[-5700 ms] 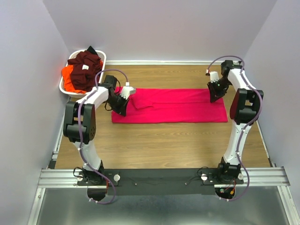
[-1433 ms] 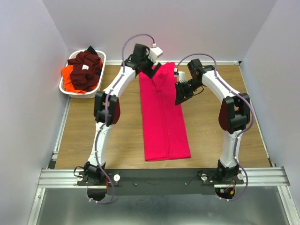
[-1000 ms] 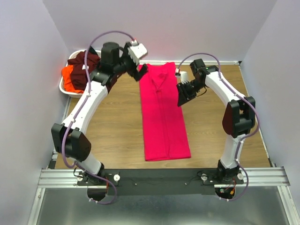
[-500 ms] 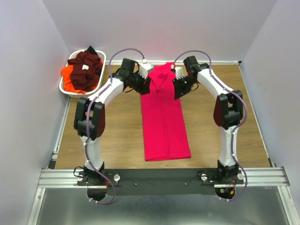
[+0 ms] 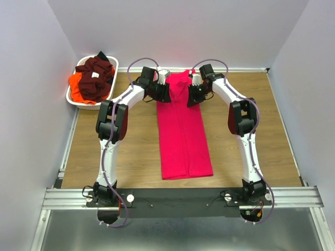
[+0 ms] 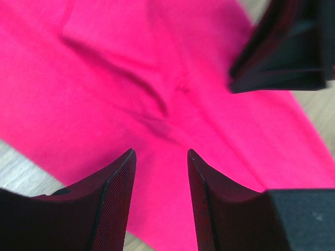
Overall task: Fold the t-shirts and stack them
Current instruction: Fold the tshirt
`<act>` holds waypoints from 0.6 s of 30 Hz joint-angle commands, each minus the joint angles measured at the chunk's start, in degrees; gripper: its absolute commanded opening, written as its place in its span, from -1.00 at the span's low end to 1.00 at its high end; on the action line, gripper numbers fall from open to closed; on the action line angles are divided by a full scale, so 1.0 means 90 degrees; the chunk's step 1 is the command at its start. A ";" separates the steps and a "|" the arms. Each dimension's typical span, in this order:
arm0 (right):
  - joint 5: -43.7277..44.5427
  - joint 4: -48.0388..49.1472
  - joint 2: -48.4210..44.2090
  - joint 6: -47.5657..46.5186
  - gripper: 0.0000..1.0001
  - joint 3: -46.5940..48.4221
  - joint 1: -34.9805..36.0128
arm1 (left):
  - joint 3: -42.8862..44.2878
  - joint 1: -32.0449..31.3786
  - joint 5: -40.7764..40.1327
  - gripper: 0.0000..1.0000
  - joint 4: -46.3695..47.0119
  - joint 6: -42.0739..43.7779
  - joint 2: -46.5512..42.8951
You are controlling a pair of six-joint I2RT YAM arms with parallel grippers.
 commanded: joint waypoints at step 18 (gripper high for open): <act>0.0150 0.0672 0.1208 0.1120 -0.35 0.0687 -0.0374 | 0.2618 0.0510 -0.0276 -0.07 -0.1019 -0.0053 0.2064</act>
